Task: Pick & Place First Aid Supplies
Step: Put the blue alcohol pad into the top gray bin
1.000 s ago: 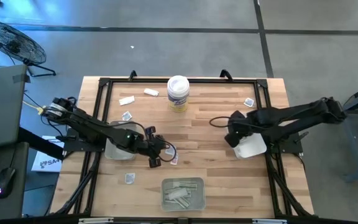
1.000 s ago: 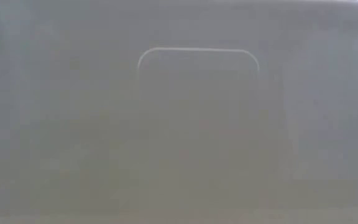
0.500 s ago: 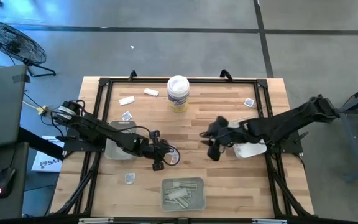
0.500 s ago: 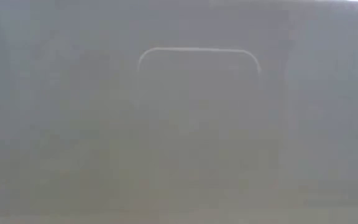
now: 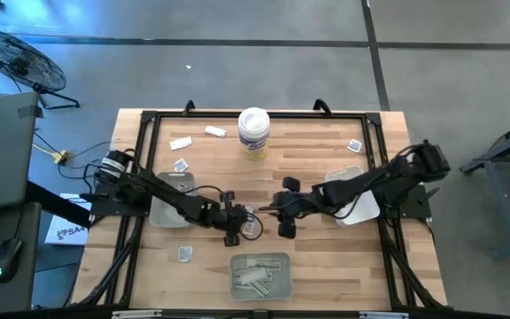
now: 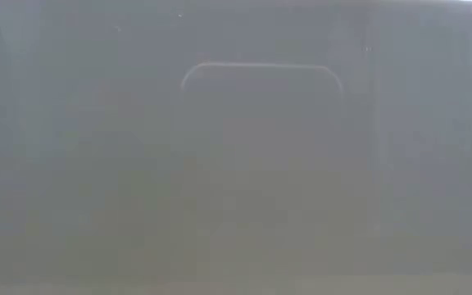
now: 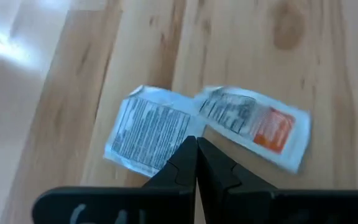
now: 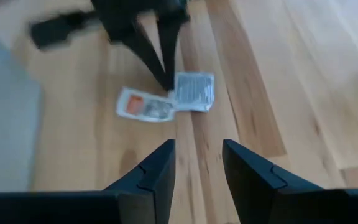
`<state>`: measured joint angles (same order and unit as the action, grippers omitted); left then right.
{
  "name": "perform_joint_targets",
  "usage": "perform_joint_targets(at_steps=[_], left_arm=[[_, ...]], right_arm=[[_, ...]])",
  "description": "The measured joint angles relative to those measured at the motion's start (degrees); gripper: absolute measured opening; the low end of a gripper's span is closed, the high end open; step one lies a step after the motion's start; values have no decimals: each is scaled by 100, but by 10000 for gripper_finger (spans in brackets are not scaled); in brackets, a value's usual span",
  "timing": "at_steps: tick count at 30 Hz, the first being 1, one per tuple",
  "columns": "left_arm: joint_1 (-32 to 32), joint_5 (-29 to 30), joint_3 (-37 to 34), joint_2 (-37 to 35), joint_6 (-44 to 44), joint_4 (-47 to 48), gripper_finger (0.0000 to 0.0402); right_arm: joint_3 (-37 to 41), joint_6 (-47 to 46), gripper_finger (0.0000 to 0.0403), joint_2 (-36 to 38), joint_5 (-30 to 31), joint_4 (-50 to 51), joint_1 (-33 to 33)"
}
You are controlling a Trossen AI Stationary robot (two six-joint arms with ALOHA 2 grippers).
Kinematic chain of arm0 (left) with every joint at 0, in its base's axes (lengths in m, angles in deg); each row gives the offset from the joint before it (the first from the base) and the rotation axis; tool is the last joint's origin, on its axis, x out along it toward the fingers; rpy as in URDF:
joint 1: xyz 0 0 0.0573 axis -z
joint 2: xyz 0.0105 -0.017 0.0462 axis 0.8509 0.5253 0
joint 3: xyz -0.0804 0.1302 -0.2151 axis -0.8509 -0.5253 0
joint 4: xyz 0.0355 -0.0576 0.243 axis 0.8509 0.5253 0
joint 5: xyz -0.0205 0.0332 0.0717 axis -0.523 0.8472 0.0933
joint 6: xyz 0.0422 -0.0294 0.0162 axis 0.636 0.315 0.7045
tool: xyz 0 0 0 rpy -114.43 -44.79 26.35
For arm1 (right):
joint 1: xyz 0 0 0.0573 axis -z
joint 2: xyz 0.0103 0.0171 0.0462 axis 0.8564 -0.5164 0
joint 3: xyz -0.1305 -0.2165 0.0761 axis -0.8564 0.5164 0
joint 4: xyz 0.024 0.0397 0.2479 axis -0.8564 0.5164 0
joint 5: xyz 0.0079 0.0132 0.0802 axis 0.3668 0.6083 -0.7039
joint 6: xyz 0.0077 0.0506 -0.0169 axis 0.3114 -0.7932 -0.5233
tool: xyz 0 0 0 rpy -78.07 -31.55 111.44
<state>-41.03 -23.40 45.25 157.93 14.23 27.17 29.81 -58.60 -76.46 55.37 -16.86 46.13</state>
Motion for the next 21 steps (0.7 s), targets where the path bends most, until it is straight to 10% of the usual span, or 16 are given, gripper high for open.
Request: perform_joint_targets(at_steps=[21], left_arm=[[-394,168,15,-533,541,19,0]], right_arm=[[-6,190,127,-924,235,-1315,472]])
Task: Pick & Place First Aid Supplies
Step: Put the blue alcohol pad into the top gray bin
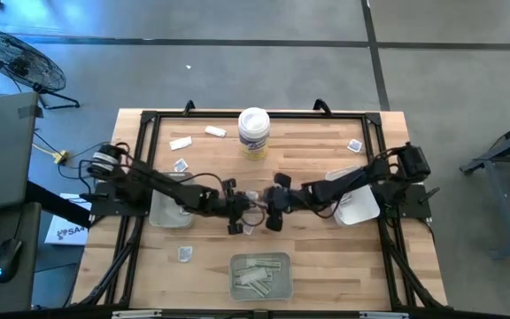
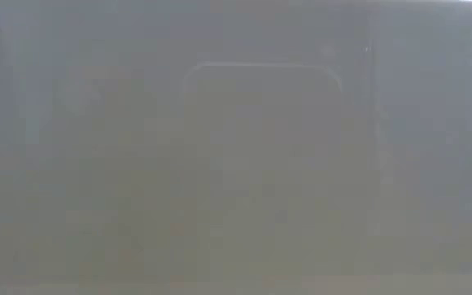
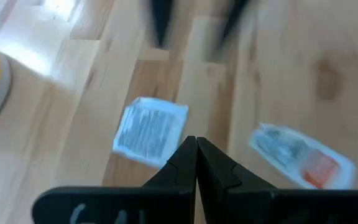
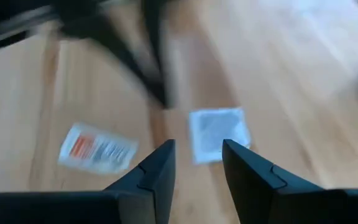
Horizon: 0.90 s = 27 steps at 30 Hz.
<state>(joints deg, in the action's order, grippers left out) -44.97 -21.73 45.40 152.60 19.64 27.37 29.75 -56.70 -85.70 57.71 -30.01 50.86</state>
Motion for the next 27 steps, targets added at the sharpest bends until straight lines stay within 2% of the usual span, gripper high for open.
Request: perform_joint_targets(at_steps=[5,12,16,22,27], left_arm=[[285,452,6,-368,-165,559,0],[361,748,0,-490,-633,1326,0],[360,755,2,-490,-747,1354,0],[365,688,2,-490,-771,1331,0],[365,538,2,-490,-854,1351,0]], right_arm=[[-3,-933,127,0,368,23,333],[-3,-218,126,0,249,-99,422],[-3,-8,126,-95,243,-262,517],[0,-9,126,-722,-112,-627,683],[0,13,126,-831,-131,-976,733]])
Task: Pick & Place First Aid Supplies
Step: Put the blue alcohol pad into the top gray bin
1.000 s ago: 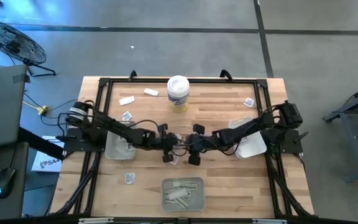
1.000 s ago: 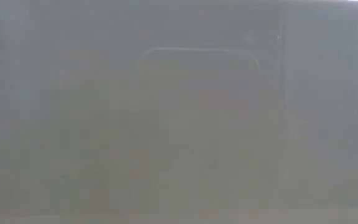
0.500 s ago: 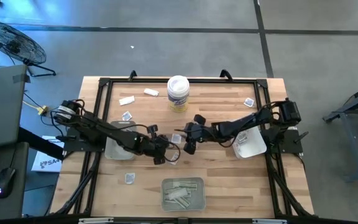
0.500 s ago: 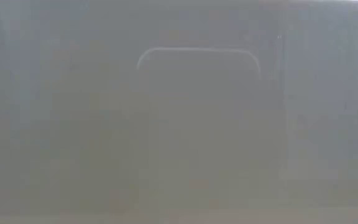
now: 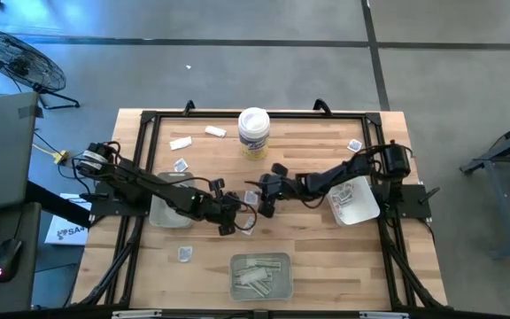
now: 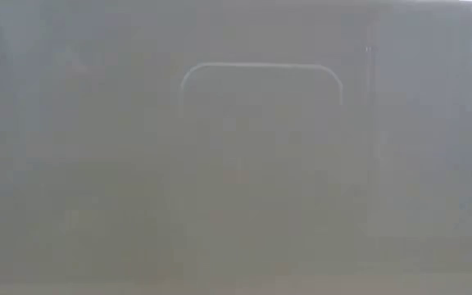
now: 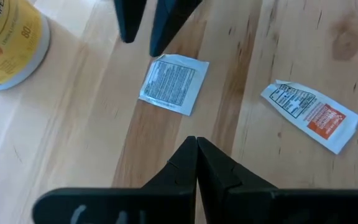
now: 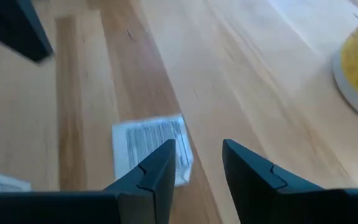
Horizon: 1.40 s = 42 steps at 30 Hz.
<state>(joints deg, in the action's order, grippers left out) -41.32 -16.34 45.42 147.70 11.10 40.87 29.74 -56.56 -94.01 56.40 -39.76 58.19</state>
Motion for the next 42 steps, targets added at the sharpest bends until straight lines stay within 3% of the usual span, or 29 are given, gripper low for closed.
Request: perform_joint_targets(at_steps=[20,31,42], left_arm=[[0,2,9,0,-64,-48,0],[2,-2,9,0,-76,-46,0],[80,131,9,-2,-192,-32,0]], right_arm=[[-33,233,88,-560,-432,-397,73],[-42,521,83,-636,-244,-32,121],[-31,379,5,-640,-241,46,224]])
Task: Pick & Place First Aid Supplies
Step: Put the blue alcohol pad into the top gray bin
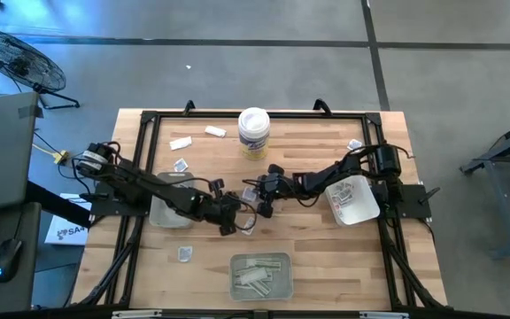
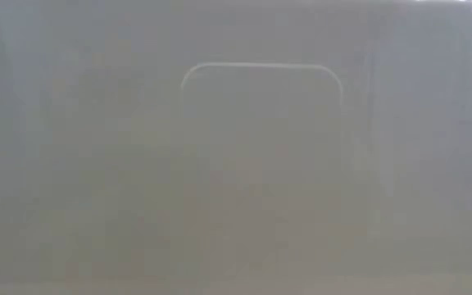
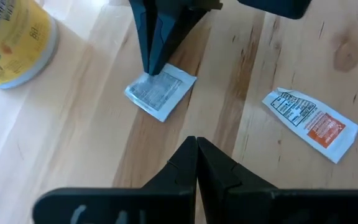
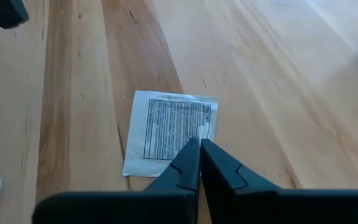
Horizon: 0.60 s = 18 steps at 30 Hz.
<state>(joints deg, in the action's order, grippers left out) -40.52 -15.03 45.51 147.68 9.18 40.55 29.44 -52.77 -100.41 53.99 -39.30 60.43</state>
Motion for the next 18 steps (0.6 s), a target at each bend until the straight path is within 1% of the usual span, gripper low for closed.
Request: perform_joint_targets(at_steps=[4,8,10,14,16,18], left_arm=[[234,187,0,0,-72,145,0],[285,193,-2,0,-226,161,0],[280,221,-2,0,-283,161,0],[276,557,-8,-2,-294,52,0],[196,527,-9,-4,-244,-171,0],[89,302,-9,-4,-50,-479,1]], right_arm=[[11,-124,3,138,198,15,-91],[63,53,3,521,550,303,-298],[72,139,1,751,571,394,-389],[31,162,1,1180,717,429,-592],[43,289,1,1300,865,548,-729],[44,465,1,1456,1171,603,-921]])
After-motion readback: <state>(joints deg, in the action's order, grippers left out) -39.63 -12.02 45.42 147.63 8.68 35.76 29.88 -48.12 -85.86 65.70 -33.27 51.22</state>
